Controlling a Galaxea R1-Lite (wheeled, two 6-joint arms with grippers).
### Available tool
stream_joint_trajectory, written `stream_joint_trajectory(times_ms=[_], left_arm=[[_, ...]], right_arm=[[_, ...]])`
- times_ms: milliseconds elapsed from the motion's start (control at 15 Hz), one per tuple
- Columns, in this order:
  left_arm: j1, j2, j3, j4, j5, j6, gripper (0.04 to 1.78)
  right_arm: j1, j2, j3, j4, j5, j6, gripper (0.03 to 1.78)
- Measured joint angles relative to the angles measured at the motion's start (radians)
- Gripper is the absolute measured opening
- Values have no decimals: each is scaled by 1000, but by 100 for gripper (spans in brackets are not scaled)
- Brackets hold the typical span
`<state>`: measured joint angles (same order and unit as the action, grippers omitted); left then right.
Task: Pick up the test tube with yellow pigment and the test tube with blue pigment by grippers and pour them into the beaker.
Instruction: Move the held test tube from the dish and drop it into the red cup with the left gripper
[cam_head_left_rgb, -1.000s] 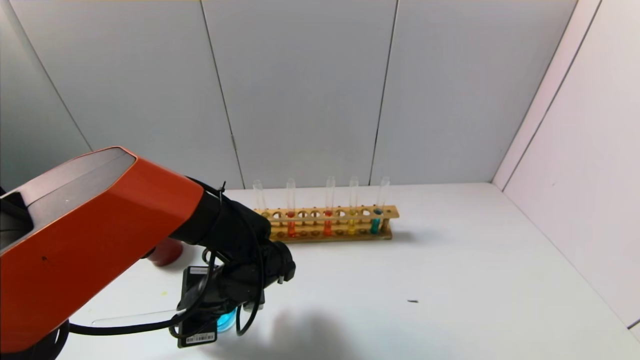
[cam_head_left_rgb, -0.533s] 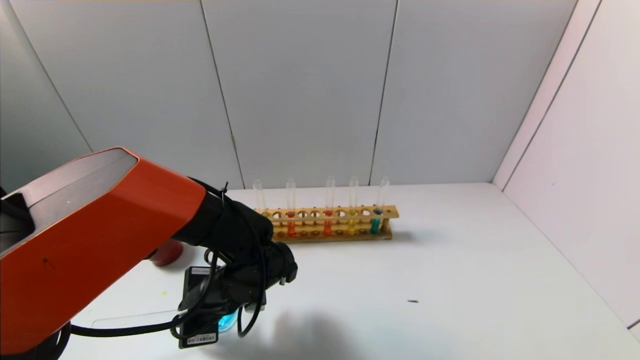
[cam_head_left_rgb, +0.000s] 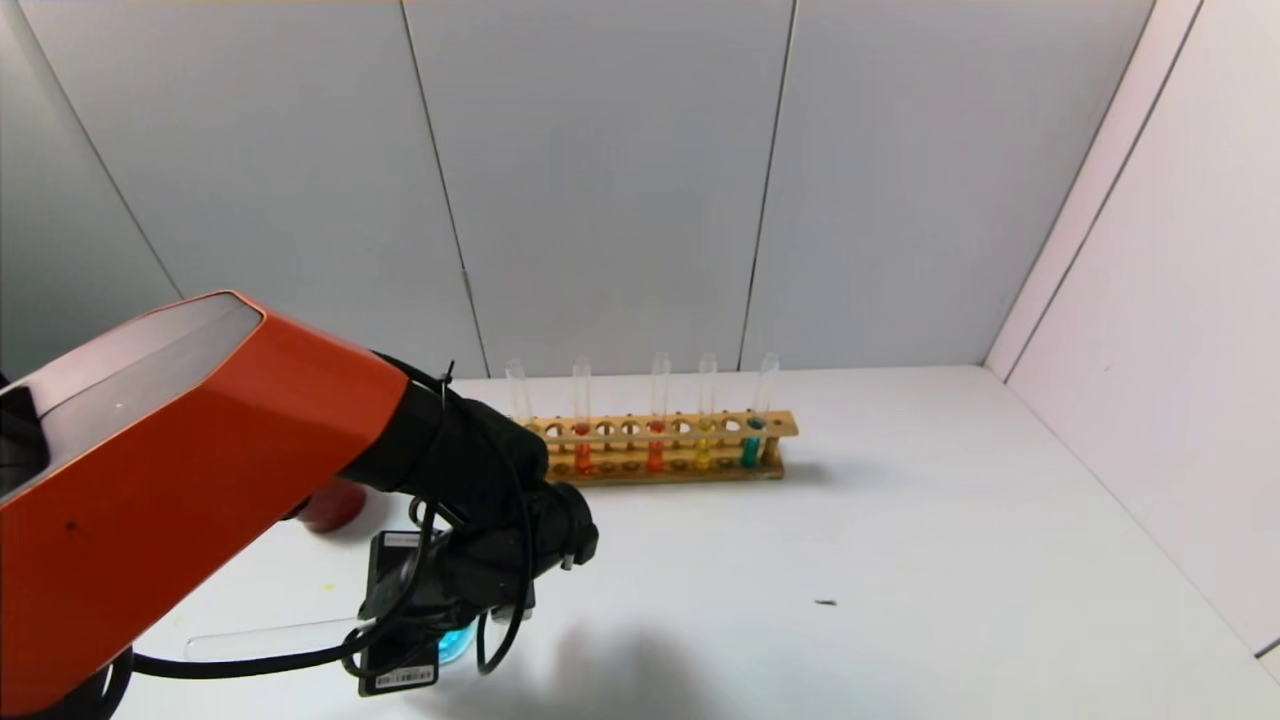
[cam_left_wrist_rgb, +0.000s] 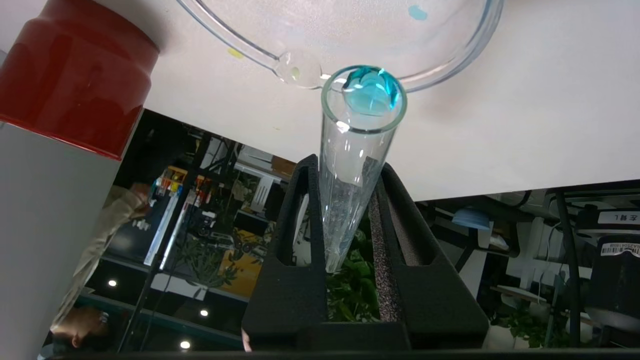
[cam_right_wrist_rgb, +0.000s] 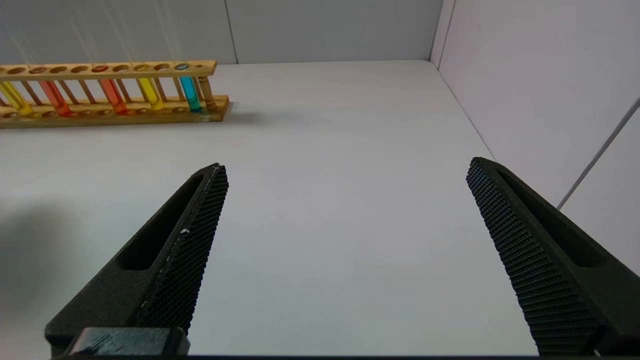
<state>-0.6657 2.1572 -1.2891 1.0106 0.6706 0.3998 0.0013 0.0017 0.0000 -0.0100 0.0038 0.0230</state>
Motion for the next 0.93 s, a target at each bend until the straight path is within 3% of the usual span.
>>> stream_joint_trajectory(times_ms=[400, 667, 933], left_arm=[[-1, -98, -4, -22, -28, -25, 32], [54, -255, -22, -18, -178, -66, 32], [186, -435, -43, -64, -297, -74, 32]], right_arm=[[0, 0, 0, 0, 0, 0, 174], [0, 0, 0, 0, 0, 0, 174], [0, 0, 0, 0, 0, 0, 174]])
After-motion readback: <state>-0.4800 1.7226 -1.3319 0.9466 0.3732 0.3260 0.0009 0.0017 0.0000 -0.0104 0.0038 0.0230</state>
